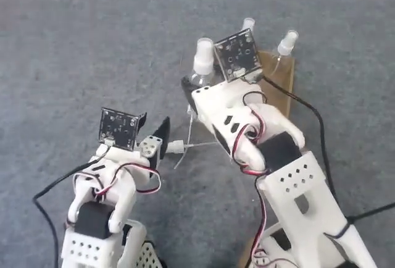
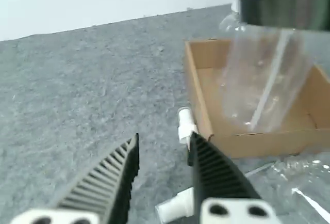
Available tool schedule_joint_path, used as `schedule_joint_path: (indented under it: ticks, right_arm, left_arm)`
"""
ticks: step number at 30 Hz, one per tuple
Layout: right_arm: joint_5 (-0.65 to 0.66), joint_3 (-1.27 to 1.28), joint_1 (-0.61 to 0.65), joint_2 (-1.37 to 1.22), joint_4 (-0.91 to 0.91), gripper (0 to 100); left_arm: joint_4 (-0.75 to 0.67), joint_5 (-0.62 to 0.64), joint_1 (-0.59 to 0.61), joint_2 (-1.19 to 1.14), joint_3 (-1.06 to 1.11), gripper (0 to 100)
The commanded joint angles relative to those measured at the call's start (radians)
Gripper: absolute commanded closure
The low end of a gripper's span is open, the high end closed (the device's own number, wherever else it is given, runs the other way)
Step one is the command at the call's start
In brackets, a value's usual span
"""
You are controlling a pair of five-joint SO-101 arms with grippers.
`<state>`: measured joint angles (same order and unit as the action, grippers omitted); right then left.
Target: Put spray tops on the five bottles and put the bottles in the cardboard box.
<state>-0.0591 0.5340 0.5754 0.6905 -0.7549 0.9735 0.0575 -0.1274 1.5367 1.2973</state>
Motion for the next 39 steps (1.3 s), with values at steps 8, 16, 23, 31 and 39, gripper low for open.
schedule_joint_path:
  ticks: [8, 16, 23, 31, 39]
  right_arm:
    - [-0.005, -0.008, -0.166, -0.154, 0.205, 99.3]
    - [-0.005, 0.115, -0.171, -0.223, 0.426, 99.3]
    - [-0.005, 0.132, -0.174, -0.38, 0.599, 99.3]
    - [-0.006, 0.138, -0.216, -0.49, 0.694, 99.3]
    - [-0.006, 0.138, -0.211, -0.611, 0.779, 99.3]
  left_arm:
    - [-0.031, -0.005, 0.028, 0.02, 0.004, 90]
    - [-0.031, -0.005, 0.021, 0.02, 0.007, 90]
    - [-0.031, -0.005, 0.021, 0.02, 0.008, 90]
    - [-0.031, -0.005, 0.021, 0.02, 0.008, 90]
    - [-0.031, -0.005, 0.021, 0.02, 0.008, 90]
